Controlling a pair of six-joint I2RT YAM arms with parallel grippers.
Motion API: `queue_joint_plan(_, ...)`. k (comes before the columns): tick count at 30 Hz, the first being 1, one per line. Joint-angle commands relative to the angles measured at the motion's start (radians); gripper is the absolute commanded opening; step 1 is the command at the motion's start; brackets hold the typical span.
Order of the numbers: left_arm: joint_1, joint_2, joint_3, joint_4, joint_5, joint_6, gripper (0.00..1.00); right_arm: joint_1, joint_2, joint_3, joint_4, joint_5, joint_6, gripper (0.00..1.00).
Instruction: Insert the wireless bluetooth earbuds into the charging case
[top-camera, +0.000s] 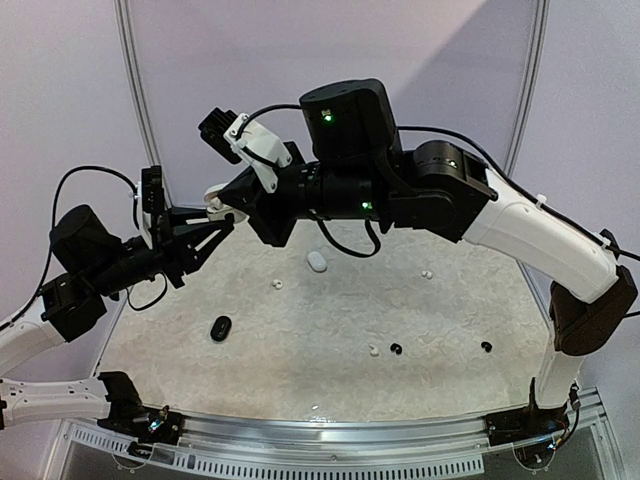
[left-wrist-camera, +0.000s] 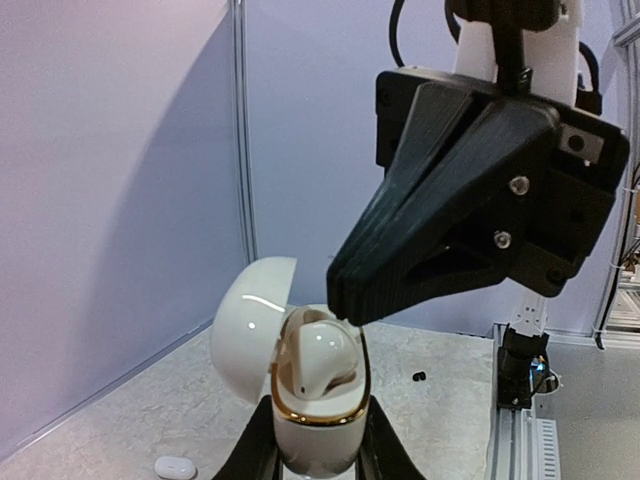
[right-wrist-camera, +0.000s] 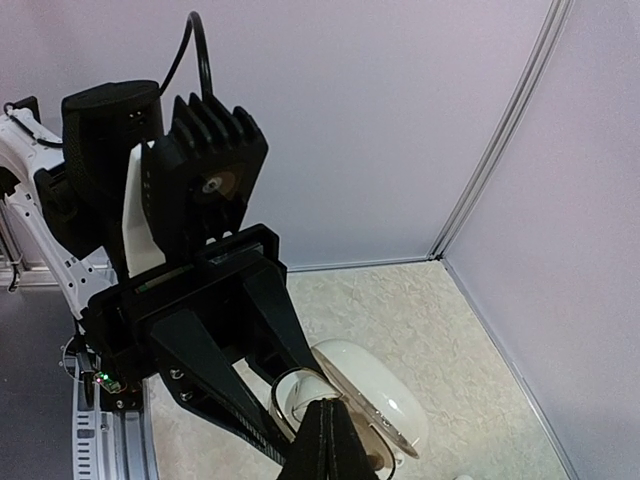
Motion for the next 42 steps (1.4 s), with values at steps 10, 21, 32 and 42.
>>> queue_joint_plan(10, -0.002, 0.014, 0.009, 0.028, 0.018, 0.029, 0.00, -0.008, 0.052, -0.005, -0.022, -0.022, 0.014, 0.00)
queue_joint_plan(21, -0.004, 0.007, 0.009, 0.031, 0.066, 0.088, 0.00, -0.014, 0.080, -0.004, -0.055, -0.036, 0.031, 0.00)
queue_joint_plan(32, -0.006, -0.006, 0.010, 0.061, 0.033, 0.064, 0.00, -0.035, 0.094, -0.026, -0.150, -0.021, 0.063, 0.00)
queue_joint_plan(42, 0.013, -0.010, -0.011, 0.025, -0.031, -0.010, 0.00, -0.037, 0.058, -0.025, -0.109, -0.025, 0.069, 0.00)
